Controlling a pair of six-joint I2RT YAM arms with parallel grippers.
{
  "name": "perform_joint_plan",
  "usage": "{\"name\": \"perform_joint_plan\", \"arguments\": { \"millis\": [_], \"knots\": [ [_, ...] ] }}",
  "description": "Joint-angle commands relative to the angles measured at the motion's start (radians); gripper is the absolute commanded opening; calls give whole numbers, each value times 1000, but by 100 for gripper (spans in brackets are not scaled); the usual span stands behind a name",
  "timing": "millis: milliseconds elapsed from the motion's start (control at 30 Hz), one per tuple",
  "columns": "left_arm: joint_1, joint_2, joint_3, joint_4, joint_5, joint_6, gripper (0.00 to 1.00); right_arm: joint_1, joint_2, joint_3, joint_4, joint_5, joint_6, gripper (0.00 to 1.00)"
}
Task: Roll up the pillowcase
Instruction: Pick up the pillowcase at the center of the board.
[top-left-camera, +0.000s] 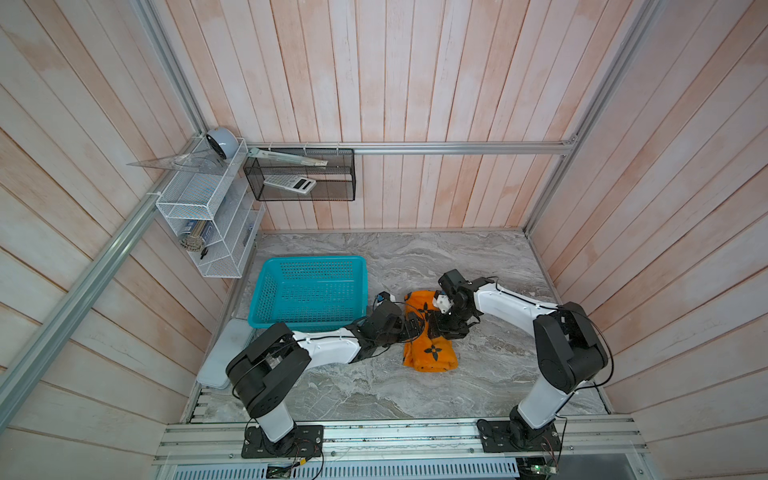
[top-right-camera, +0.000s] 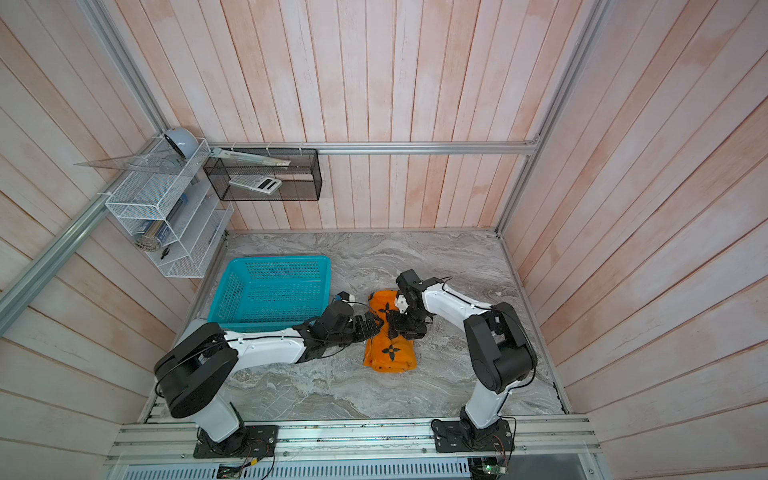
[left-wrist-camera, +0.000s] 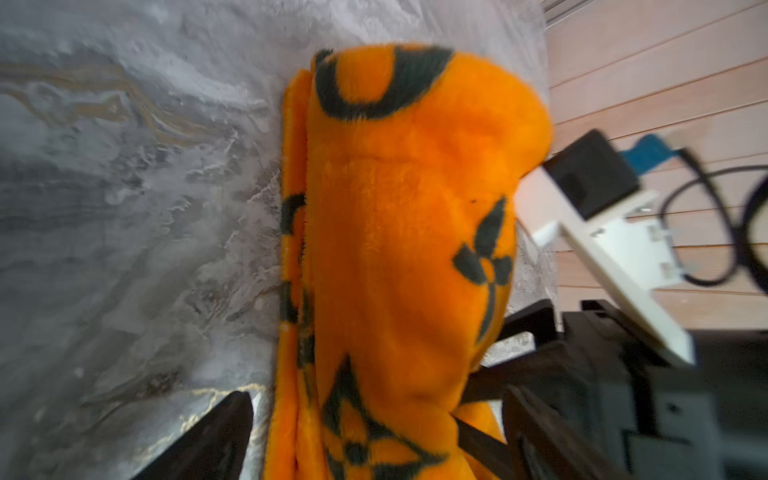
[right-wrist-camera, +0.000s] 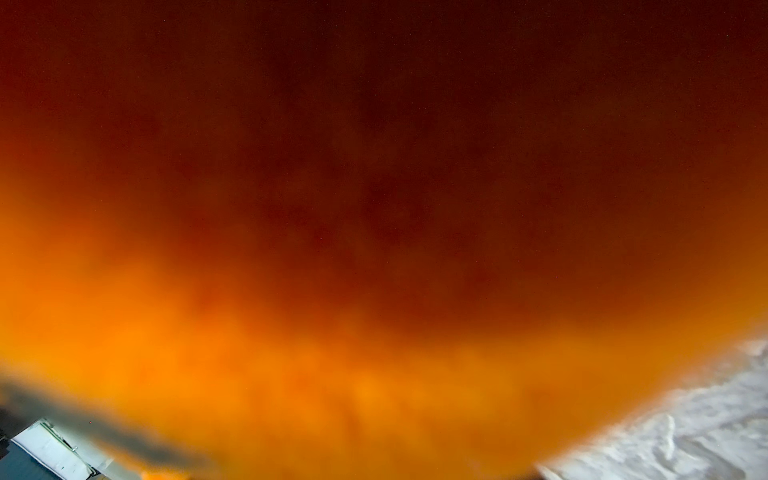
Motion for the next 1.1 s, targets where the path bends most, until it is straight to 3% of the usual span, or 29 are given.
{"name": "perform_joint_plan", "arguments": {
  "millis": [0, 100, 167, 267, 333, 400, 533, 633, 800, 933, 967, 1067],
  "knots": [
    [3, 64, 45, -77, -6, 9, 98, 33, 17, -31, -2, 4, 1, 59],
    [1, 111, 68, -150, -18, 0, 98, 33, -2, -33, -7, 1, 4, 59],
    [1, 141, 45, -52, 29, -43, 91, 32, -8, -36, -5, -3, 7, 59],
    [-1, 216, 9, 184, 109, -152, 54, 31, -15, -37, 2, -2, 16, 59],
    [-9, 266, -2, 307, 128, -195, 13, 27, -23, -43, 11, -2, 25, 59],
    [-17, 294, -14, 388, 119, -202, 0, 17, -31, -52, 27, -6, 38, 59],
    [-13, 306, -57, 551, 130, -220, 0, -27, -86, -80, 41, 10, 62, 59],
    [-4, 250, -86, 536, 114, -198, 0, -117, -222, -118, 38, 40, 94, 60],
    [3, 90, -57, 309, 125, -46, 0, -270, -494, -172, 22, 178, 158, 65],
    [1, -83, 7, 46, 90, 111, 0, -308, -647, -273, 132, 282, 149, 70],
    [1, -124, 25, -21, 74, 150, 0, -319, -659, -290, 149, 277, 152, 67],
    [4, -252, 81, -196, 21, 248, 0, -362, -639, -328, 223, 144, 161, 9]
  ]
}}
